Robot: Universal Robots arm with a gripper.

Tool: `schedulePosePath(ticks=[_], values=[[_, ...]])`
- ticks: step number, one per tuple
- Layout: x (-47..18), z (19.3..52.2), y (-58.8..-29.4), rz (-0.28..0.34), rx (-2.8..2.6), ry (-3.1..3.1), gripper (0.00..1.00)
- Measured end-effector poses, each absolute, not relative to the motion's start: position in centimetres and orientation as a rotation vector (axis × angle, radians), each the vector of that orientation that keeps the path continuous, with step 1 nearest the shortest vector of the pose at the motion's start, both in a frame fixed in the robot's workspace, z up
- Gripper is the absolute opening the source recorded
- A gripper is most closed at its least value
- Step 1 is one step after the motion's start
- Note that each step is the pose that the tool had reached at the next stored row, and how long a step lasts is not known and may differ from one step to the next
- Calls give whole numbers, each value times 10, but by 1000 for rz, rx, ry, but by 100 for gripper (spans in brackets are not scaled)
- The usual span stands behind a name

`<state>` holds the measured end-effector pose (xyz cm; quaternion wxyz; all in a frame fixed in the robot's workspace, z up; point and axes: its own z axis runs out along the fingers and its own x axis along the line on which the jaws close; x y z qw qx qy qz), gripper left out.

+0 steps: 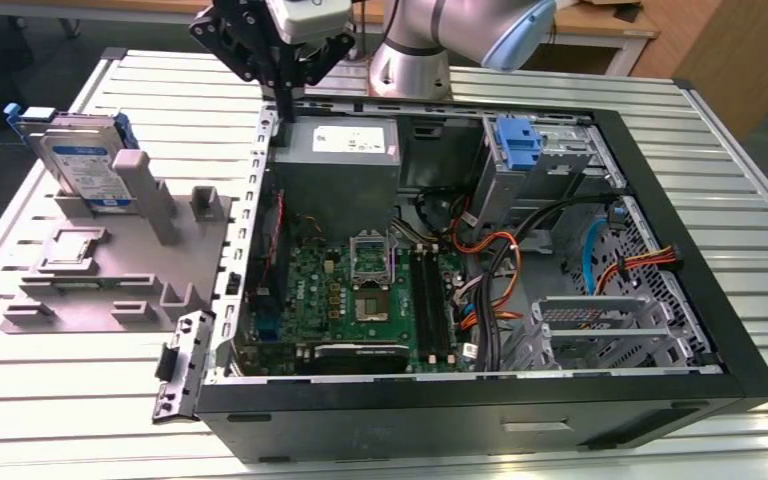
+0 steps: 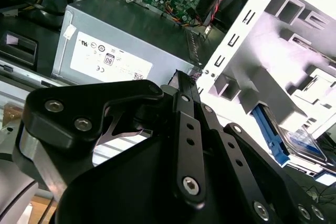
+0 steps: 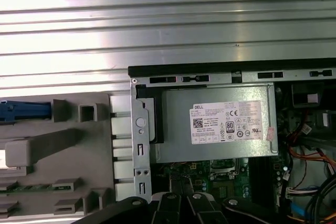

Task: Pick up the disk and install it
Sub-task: 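Reach for the disk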

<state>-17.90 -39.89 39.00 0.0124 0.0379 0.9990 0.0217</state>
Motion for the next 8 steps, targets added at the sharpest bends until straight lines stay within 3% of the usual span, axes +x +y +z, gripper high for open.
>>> schedulePosePath(ticks=[8], values=[[-181,390,-399,68,118,3114,10]])
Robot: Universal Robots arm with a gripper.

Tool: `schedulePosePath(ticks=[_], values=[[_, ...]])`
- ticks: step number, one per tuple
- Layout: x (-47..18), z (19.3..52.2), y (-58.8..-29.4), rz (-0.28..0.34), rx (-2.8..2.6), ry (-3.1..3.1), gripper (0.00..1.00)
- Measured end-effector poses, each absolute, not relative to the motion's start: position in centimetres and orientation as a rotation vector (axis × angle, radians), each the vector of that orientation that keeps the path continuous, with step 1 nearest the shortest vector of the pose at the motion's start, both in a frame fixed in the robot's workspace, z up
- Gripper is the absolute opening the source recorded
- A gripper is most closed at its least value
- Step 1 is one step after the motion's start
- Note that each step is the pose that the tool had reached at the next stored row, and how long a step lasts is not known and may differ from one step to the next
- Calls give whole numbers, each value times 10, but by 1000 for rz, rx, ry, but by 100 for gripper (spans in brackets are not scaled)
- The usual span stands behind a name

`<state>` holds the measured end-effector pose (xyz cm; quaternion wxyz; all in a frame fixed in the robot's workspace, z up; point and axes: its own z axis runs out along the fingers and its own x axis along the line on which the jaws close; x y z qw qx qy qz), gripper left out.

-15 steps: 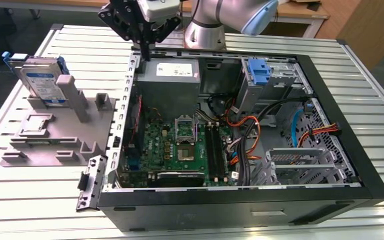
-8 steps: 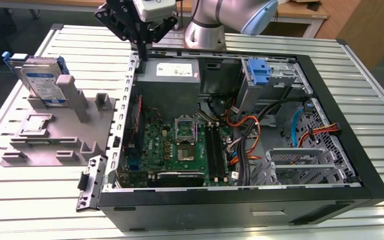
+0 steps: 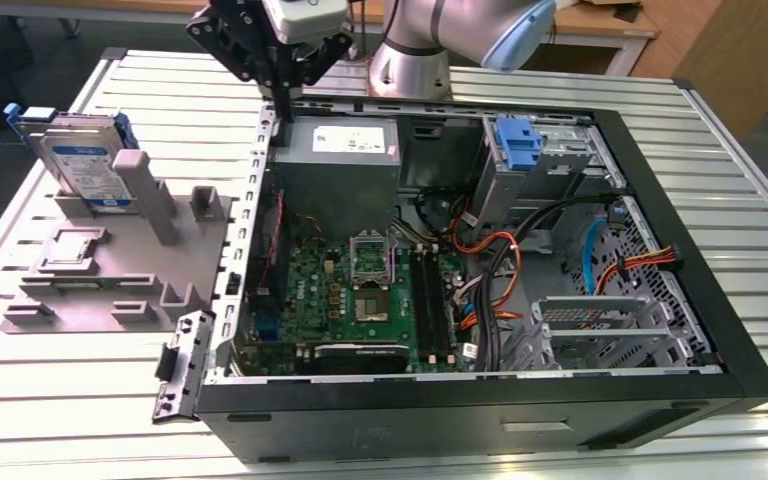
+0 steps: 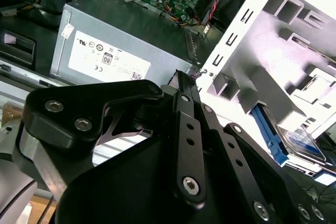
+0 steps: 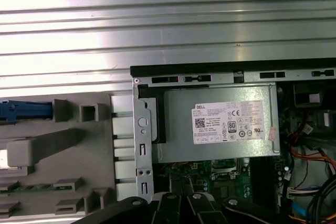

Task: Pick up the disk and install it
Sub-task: 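Reach for the disk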

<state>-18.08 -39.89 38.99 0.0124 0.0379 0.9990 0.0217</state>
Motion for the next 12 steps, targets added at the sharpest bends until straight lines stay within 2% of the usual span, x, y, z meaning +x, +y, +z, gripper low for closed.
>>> schedulePosePath(ticks=[12], values=[[-184,389,-399,68,118,3114,10]])
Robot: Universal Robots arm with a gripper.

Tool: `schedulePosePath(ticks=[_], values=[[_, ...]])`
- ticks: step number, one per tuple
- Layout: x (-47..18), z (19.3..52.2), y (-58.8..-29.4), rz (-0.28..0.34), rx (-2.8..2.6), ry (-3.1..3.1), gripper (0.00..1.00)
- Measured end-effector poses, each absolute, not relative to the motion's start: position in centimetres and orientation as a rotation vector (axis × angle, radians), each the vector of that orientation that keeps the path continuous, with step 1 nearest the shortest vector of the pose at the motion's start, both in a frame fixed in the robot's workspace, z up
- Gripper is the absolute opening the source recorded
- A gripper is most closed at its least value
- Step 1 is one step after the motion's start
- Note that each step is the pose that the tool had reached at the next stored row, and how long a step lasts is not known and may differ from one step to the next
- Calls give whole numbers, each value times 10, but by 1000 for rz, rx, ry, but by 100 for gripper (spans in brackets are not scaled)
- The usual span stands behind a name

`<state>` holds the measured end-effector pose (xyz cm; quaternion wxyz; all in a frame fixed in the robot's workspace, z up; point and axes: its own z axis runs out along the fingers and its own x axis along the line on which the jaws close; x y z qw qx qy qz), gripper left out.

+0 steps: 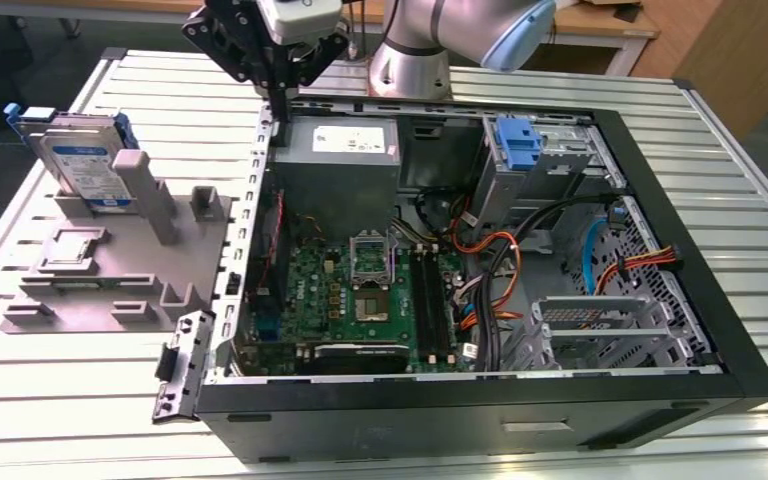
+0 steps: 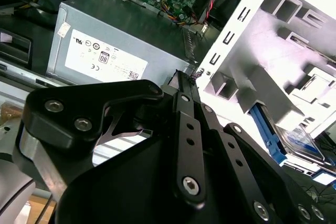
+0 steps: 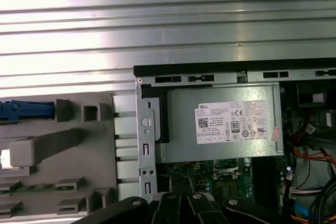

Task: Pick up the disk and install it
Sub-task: 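Reach for the disk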

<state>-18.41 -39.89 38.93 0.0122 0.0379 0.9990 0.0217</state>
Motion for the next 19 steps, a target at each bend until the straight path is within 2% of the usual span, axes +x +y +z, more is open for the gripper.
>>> schedulePosePath(ticks=[19], values=[[-192,388,-399,68,118,3115,10]])
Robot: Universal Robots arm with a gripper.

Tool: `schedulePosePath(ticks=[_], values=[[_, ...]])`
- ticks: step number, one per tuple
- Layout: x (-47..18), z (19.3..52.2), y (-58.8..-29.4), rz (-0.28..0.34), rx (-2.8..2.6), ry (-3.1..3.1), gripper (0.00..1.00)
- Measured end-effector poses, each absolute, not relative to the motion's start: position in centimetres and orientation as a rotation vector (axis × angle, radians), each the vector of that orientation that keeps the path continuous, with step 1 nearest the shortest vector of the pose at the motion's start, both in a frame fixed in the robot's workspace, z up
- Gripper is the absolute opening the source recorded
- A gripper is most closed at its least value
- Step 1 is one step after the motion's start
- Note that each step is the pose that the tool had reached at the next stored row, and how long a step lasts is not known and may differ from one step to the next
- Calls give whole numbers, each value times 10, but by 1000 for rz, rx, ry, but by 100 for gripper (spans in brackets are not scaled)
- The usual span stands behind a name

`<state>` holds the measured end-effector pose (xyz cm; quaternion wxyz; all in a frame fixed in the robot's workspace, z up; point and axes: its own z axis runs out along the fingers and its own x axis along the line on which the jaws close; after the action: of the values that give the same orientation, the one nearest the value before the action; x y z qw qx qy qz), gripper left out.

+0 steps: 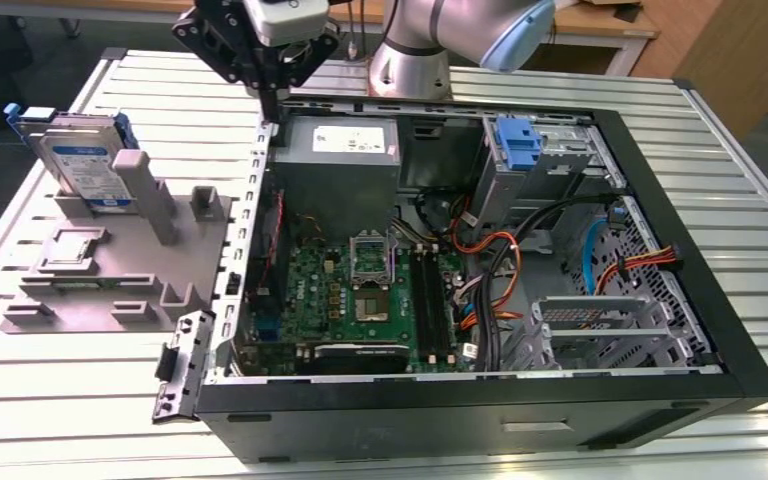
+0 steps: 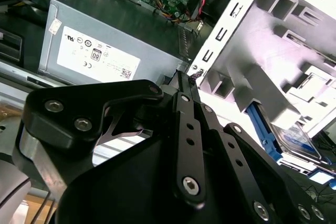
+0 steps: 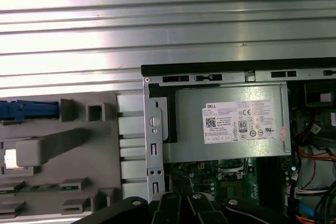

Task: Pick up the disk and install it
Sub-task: 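Reach for the disk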

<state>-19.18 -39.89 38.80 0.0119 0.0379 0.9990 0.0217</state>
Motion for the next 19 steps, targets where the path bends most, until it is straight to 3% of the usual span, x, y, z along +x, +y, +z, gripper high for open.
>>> schedulePosePath(ticks=[19], values=[[-199,388,-399,68,118,3115,10]])
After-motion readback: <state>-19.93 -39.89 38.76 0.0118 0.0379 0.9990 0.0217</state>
